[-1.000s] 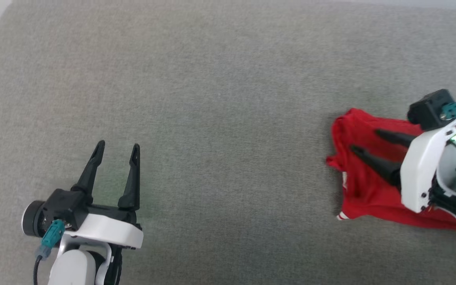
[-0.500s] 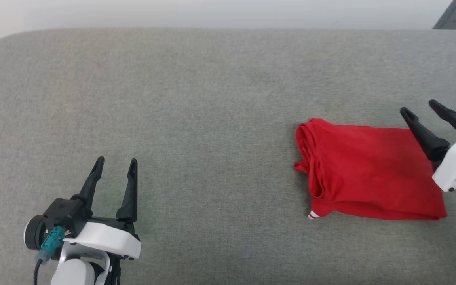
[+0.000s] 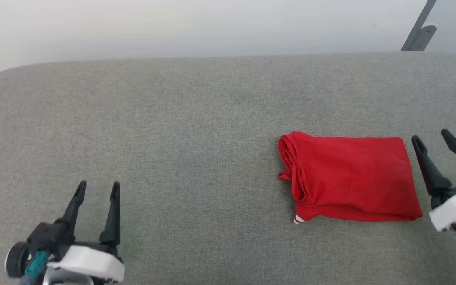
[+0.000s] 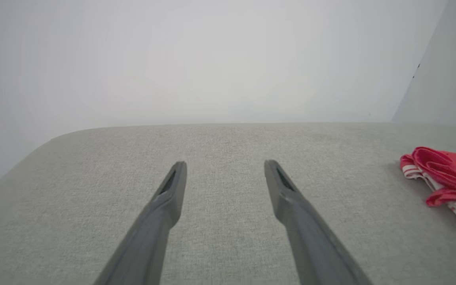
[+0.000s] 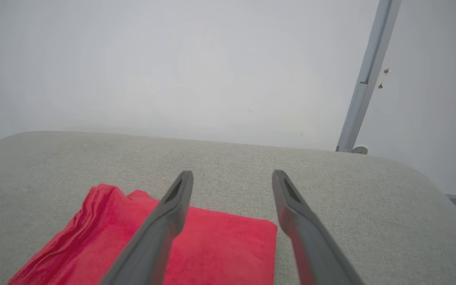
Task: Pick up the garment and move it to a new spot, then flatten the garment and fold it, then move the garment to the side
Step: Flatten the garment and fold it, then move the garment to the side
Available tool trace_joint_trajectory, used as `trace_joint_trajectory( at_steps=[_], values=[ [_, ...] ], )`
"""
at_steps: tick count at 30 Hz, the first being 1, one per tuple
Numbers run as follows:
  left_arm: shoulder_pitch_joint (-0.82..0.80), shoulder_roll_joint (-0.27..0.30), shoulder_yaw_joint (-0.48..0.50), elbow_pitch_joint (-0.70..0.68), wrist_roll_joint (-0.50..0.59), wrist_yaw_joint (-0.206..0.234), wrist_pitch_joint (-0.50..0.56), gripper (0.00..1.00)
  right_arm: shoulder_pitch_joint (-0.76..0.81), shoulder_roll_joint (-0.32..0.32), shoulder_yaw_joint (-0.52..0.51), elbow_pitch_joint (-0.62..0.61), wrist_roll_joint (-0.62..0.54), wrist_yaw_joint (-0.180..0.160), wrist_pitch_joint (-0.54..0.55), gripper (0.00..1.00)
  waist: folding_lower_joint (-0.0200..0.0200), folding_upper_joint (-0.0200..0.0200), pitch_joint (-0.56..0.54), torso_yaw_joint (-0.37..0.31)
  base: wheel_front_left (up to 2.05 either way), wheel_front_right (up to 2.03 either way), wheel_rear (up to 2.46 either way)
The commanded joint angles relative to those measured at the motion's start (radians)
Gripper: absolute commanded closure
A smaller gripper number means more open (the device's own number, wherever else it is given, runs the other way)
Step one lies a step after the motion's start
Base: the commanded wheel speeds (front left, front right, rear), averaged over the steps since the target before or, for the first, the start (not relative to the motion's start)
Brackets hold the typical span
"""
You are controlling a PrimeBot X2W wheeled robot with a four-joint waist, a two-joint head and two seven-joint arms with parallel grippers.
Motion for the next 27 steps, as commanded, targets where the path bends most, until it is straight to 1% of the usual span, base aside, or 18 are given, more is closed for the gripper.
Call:
trace_joint_trajectory(
  at_steps=[1,6,13,21,27],
  values=[
    [0.032,0.004,0.018,-0.01,0.012,-0.002,-0.005,0.0,0.03,0.006,-0.019,-0.008,-0.034,0.0,-0.021,0.0,0.0,-0.0001,-0.011,0.0,0.0,0.0,0.0],
    [0.086,-0.005,0.052,-0.037,0.018,-0.001,-0.005,0.0,0.115,0.041,-0.105,-0.06,-0.094,0.0,-0.033,0.0,0.0,-0.0001,-0.031,0.005,0.0,0.0,0.0],
    [0.172,-0.024,0.101,-0.09,0.033,-0.001,-0.005,0.0,0.286,0.087,-0.277,-0.196,-0.166,0.0,-0.033,0.0,0.0,-0.0001,-0.057,0.021,0.0,0.0,0.0],
    [0.226,-0.051,0.135,-0.147,0.061,-0.001,-0.005,0.0,0.378,0.12,-0.347,-0.277,-0.191,0.0,-0.028,0.0,0.0,-0.0001,-0.058,0.027,0.0,0.0,0.0],
    [0.23,-0.058,0.136,-0.155,0.07,-0.001,-0.005,0.0,0.399,0.141,-0.362,-0.307,-0.196,0.0,-0.004,0.0,0.0,-0.0001,-0.057,0.032,0.0,0.0,0.0]
  ],
)
